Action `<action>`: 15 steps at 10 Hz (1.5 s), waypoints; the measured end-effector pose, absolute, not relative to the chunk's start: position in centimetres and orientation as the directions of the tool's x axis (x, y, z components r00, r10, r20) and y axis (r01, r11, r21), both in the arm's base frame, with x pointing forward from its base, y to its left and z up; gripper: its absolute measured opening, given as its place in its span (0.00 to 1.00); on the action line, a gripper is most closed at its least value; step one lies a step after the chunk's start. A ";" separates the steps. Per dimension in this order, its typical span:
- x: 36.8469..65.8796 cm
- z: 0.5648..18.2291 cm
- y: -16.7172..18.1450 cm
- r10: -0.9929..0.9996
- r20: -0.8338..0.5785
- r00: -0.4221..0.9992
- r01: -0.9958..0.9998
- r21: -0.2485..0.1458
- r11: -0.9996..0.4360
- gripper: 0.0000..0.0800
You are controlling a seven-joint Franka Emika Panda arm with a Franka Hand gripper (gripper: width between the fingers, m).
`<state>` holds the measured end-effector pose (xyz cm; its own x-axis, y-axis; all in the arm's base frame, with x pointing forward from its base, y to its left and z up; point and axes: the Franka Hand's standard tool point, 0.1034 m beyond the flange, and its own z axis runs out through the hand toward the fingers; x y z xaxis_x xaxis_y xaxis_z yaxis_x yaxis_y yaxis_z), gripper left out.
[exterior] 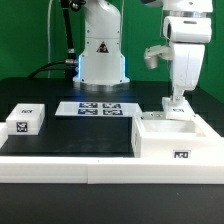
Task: Assemble cabinet
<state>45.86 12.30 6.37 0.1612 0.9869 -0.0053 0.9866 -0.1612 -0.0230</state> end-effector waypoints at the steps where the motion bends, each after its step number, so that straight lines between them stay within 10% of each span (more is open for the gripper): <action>1: 45.9 6.4 12.3 0.987 -0.005 0.161 0.987 -0.023 -0.161 0.09; 15: 51.0 6.2 11.4 0.993 -0.015 0.117 0.992 -0.036 -0.118 0.09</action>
Offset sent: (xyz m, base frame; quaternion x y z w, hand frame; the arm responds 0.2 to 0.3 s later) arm 0.0192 -0.0014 -0.0081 0.0194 -0.0058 -0.0651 0.9977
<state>50.96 11.43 6.24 0.1171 0.9930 -0.0154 0.9924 -0.1176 -0.0358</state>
